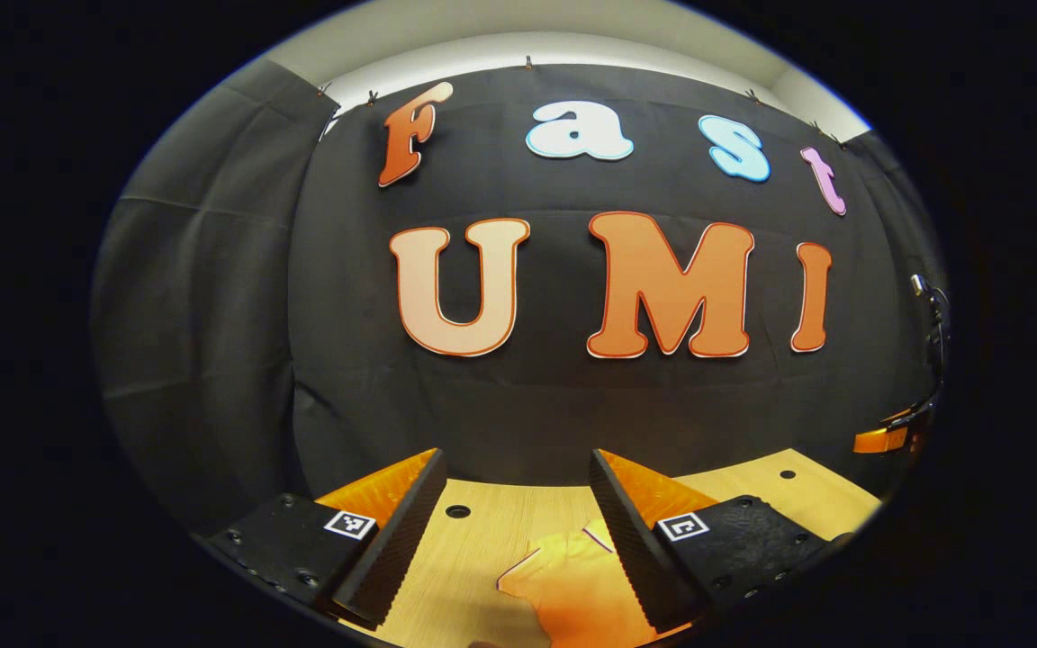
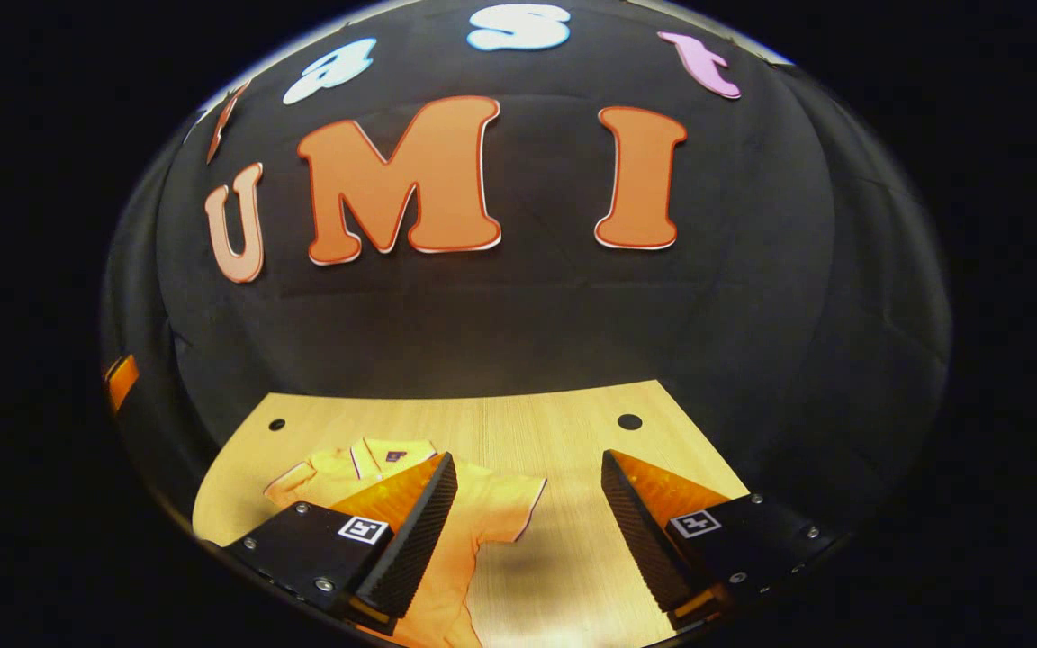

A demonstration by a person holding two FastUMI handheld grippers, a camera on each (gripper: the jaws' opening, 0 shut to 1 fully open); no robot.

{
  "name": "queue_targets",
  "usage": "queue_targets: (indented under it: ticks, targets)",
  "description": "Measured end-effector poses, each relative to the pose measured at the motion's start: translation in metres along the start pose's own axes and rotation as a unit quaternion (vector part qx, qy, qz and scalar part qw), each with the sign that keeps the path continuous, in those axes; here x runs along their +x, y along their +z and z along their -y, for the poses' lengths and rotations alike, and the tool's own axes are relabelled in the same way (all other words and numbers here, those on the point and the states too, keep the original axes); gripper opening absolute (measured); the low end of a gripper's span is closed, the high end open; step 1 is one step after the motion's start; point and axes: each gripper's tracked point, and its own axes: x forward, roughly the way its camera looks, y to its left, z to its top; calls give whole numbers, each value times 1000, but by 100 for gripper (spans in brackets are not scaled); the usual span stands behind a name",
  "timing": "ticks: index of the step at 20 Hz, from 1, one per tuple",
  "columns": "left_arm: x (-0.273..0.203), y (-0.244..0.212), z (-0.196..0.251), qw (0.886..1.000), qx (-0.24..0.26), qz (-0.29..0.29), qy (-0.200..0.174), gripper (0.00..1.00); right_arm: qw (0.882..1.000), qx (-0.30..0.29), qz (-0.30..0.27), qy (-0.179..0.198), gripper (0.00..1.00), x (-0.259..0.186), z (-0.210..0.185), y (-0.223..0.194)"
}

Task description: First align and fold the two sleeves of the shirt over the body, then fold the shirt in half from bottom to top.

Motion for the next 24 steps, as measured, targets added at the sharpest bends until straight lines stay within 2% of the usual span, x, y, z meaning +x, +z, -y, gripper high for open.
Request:
queue_targets:
  ticks: [3,5,12,16,19,24]
  targets:
    - [2,-8,-3,1000,2,-5,0,98,999,-13,-30,5,98,23,-10,-8]
    - [5,-11,-7,1000,6,-9,3,98,997,-11,-69,15,98,39,-19,-21]
    - [20,-38,-19,999,-6,-35,9,98,985,5,-173,12,98,102,-18,-65]
    - [34,-49,-28,999,-4,-49,19,98,965,8,-260,-8,99,135,-8,-110]
    - [43,-56,-30,998,0,-57,19,98,955,-1,-295,-27,99,162,0,-137]
    - [55,-68,-29,997,2,-70,17,98,936,12,-351,-35,99,190,7,-170]
